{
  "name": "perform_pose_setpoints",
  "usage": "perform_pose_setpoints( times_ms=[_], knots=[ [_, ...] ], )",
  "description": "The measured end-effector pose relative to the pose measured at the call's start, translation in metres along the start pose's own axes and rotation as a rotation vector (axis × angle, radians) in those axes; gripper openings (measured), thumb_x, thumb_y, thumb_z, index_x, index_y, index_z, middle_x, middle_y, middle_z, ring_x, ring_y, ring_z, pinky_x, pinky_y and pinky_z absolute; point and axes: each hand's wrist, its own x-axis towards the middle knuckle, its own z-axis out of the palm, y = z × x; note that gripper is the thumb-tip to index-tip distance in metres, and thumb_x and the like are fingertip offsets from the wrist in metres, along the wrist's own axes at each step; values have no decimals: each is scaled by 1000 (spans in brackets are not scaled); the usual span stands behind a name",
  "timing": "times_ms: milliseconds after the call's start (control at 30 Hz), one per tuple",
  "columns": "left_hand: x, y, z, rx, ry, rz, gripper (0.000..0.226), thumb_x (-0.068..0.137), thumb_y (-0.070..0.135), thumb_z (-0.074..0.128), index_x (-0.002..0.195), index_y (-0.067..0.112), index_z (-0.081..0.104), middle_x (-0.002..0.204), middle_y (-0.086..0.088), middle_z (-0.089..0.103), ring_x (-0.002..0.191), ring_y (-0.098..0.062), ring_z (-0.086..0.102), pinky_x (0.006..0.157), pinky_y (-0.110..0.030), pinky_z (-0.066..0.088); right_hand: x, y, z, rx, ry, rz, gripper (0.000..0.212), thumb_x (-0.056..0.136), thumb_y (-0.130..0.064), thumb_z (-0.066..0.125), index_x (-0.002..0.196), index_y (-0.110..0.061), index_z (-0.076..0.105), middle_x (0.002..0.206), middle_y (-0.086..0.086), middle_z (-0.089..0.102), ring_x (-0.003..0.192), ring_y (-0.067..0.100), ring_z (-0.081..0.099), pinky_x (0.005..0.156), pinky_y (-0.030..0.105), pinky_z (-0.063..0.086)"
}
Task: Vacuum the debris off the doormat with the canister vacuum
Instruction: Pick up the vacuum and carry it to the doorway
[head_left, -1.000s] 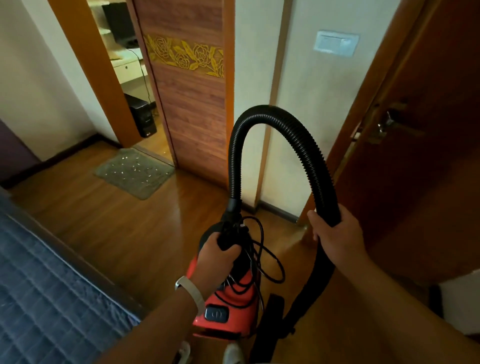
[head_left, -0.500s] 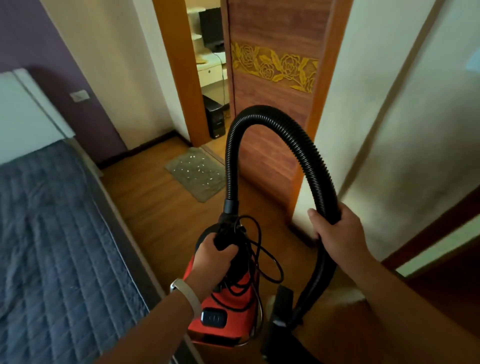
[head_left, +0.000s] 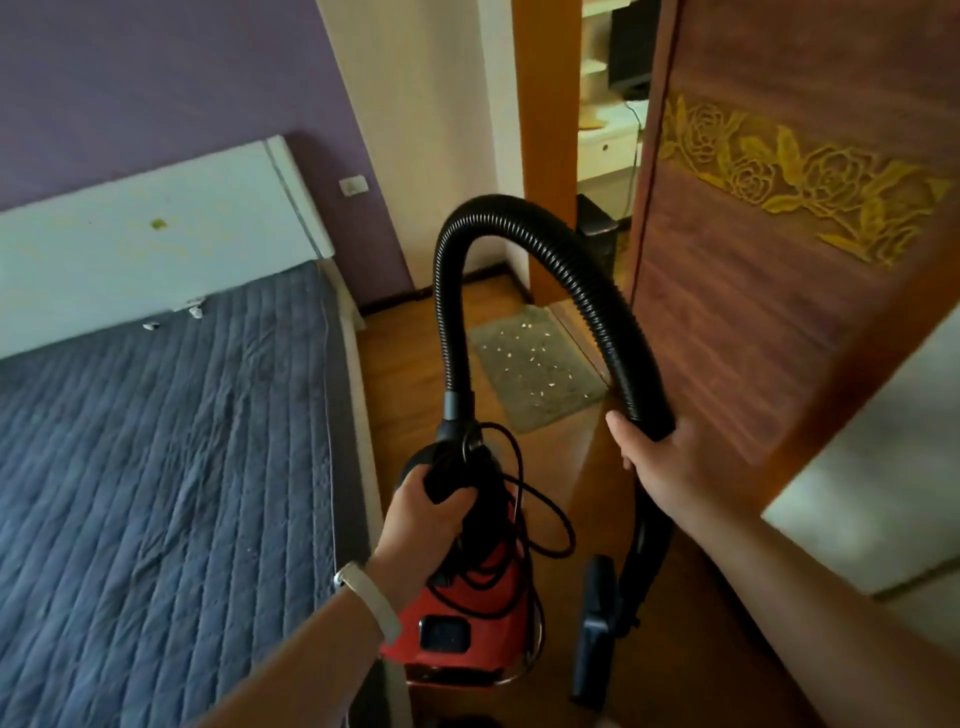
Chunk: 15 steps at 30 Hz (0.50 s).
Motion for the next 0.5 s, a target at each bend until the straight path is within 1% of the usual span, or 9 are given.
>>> perform_pose_setpoints(
  times_ms=[67,100,167,200,233,300,333,400,500],
  knots=[
    [20,10,-3,-55,27,-12,17,90,20,71,95,30,58,86,-1,71,69,-10,69,50,-14,50,26,-6,5,8,-18,-41,27,81,-45,69,67,-27,55,55,-7,58,47,0,57,47,9,42],
    [31,14,-3,-78,43,-18,16,90,21,70,98,29,60,88,-2,72,72,-12,71,53,-17,54,41,-5,9,7,-35,-58,28,83,-44,71,67,-26,55,55,-6,58,47,1,57,47,10,42],
    [52,17,-3,-111,58,-45,18,89,22,71,105,25,62,90,-4,74,76,-18,73,62,-28,61,68,-3,20,-6,-61,-73,27,88,-32,72,69,-20,57,57,-4,58,45,3,56,46,10,42],
    [62,17,-2,-130,61,-62,18,89,22,71,106,24,63,89,-5,74,76,-19,74,65,-32,62,80,-3,27,-12,-63,-77,26,89,-29,71,71,-18,57,58,-2,58,45,3,56,46,10,41],
    [74,15,-2,-147,62,-75,17,89,21,71,104,23,63,85,-5,74,72,-19,74,64,-34,62,92,-4,35,-26,-61,-86,25,90,-27,70,71,-17,57,58,-1,58,47,2,57,47,9,41],
    [99,14,-4,-182,44,-91,14,90,19,70,102,20,63,74,-3,71,59,-16,69,58,-31,58,114,-2,53,-49,-67,-104,24,89,-30,71,73,-19,57,61,-3,58,51,2,58,50,8,42],
    [114,14,-5,-196,33,-102,12,91,18,70,101,20,63,70,-3,69,56,-15,66,58,-31,57,127,1,62,-53,-72,-102,24,89,-31,72,73,-22,57,62,-4,58,52,1,58,50,9,42],
    [150,14,-10,-208,22,-115,10,91,18,69,98,20,63,68,-3,68,56,-16,64,59,-32,56,156,3,79,-45,-70,-78,22,89,-28,73,73,-24,58,60,-4,58,48,2,57,47,11,41],
    [211,16,-21,-200,11,-112,12,89,20,71,99,20,63,79,-6,72,66,-19,70,63,-35,61,200,-3,107,-49,-47,-37,19,90,-20,72,77,-11,61,57,1,56,41,2,52,42,13,40]
  ],
)
